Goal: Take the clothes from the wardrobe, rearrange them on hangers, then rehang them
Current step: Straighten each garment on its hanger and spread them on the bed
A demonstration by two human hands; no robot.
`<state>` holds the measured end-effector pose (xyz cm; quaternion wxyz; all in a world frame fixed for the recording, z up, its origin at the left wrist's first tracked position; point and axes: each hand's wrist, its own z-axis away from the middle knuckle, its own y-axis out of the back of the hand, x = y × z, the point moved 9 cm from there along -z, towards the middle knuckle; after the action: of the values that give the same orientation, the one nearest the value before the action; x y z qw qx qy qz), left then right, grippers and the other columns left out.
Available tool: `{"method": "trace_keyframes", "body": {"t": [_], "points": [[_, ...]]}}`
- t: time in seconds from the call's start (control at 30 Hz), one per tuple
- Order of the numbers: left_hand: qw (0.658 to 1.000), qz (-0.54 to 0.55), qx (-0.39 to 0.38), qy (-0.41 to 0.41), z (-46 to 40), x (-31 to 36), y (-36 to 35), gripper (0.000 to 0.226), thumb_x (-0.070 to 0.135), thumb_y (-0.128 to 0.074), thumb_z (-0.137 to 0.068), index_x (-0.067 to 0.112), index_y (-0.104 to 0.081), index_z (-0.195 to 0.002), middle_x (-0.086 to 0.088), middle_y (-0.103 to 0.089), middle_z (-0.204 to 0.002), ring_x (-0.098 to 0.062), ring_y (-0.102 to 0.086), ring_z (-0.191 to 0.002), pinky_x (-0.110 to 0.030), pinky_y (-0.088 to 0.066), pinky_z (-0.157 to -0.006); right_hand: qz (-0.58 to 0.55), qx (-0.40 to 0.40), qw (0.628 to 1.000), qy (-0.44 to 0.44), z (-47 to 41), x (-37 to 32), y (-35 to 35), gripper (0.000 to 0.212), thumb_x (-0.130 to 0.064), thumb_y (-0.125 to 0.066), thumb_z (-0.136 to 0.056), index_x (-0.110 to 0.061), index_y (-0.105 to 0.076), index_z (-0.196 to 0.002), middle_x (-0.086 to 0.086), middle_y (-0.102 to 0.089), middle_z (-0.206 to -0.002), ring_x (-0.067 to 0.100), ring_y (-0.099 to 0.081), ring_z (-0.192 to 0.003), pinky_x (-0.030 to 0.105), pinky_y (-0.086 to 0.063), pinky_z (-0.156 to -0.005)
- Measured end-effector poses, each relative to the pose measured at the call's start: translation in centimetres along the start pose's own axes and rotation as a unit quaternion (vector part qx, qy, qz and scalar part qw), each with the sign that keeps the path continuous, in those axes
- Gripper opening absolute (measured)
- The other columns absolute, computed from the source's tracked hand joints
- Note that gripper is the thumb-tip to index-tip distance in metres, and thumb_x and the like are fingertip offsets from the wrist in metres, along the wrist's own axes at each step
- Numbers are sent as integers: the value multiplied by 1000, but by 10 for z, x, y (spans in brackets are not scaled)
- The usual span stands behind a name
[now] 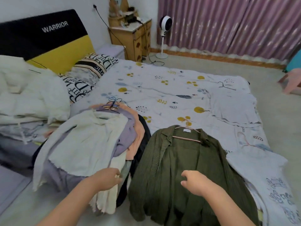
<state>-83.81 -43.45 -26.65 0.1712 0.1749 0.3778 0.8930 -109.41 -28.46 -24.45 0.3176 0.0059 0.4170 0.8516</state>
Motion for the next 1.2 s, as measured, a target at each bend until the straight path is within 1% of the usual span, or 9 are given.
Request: {"method": "trace_keyframes", "body": {"t": [0.2,0.47,0.53,0.63,0.73,0.83,1.0,1.13,1.2], "points": [[999,29,5,41,-9,-98,30,46,40,-41,-96,16,-43,-135,-3,-47,-140,-18,-45,-127,-22,-33,-98,28,-34,998,53,-43,-108,-10,42,-29,-42,-98,-15,-42,-138,4,-48,-139,21,-48,-124,28,-40,-99],[995,66,13,68,-65,-152,77,43,37,-40,-97,15,-44,-134,-4,-47,-139,-19,-45,-125,-23,-34,-99,70,-57,993,70,-130,-173,26,40,-27,-39,-98,-11,-43,-135,7,-48,-138,22,-47,-124,28,-39,-98],[994,71,22,81,-83,-163,90,42,37,-39,-98,16,-44,-133,-3,-48,-138,-18,-46,-125,-23,-34,-98,75,-60,992,81,-159,-187,35,39,-25,-39,-98,-10,-45,-134,7,-50,-135,21,-49,-121,27,-41,-93],[992,77,31,93,-110,-179,111,42,36,-38,-98,16,-43,-134,-3,-46,-139,-18,-45,-125,-24,-35,-99,84,-53,991,95,-204,-210,46,32,-17,-35,-98,-7,-52,-124,10,-56,-127,22,-55,-113,25,-42,-71],[991,82,41,97,-135,-196,130,42,36,-37,-98,16,-42,-135,-3,-45,-141,-18,-43,-127,-24,-34,-99,96,-50,991,85,-243,-233,51,34,-11,-33,-98,-6,-48,-128,10,-53,-130,24,-53,-115,28,-45,-87],[991,73,50,100,-160,-215,145,42,36,-36,-98,18,-40,-136,-3,-44,-140,-19,-43,-127,-27,-35,-101,82,-41,992,83,-279,-256,53,34,-10,-34,-98,-9,-45,-130,9,-49,-133,23,-50,-116,29,-43,-92],[992,38,59,104,-215,-261,167,44,36,-35,-98,19,-36,-138,-4,-40,-140,-22,-42,-125,-32,-36,-102,45,-11,995,88,-342,-297,64,35,-14,-35,-98,-6,-43,-131,13,-55,-125,24,-56,-100,29,-46,-72],[994,-21,67,79,-270,-303,183,49,35,-35,-97,16,-28,-142,-6,-29,-149,-23,-32,-135,-34,-28,-110,14,50,998,43,-400,-324,67,27,-24,-40,-97,-10,-44,-120,8,-53,-117,24,-54,-110,31,-44,-78],[994,-61,60,69,-302,-327,186,52,35,-34,-98,17,-21,-145,-7,-15,-155,-23,-21,-141,-36,-22,-114,1,74,997,7,-429,-337,60,37,-28,-40,-98,-14,-37,-132,10,-46,-129,25,-47,-122,31,-42,-86]]}}
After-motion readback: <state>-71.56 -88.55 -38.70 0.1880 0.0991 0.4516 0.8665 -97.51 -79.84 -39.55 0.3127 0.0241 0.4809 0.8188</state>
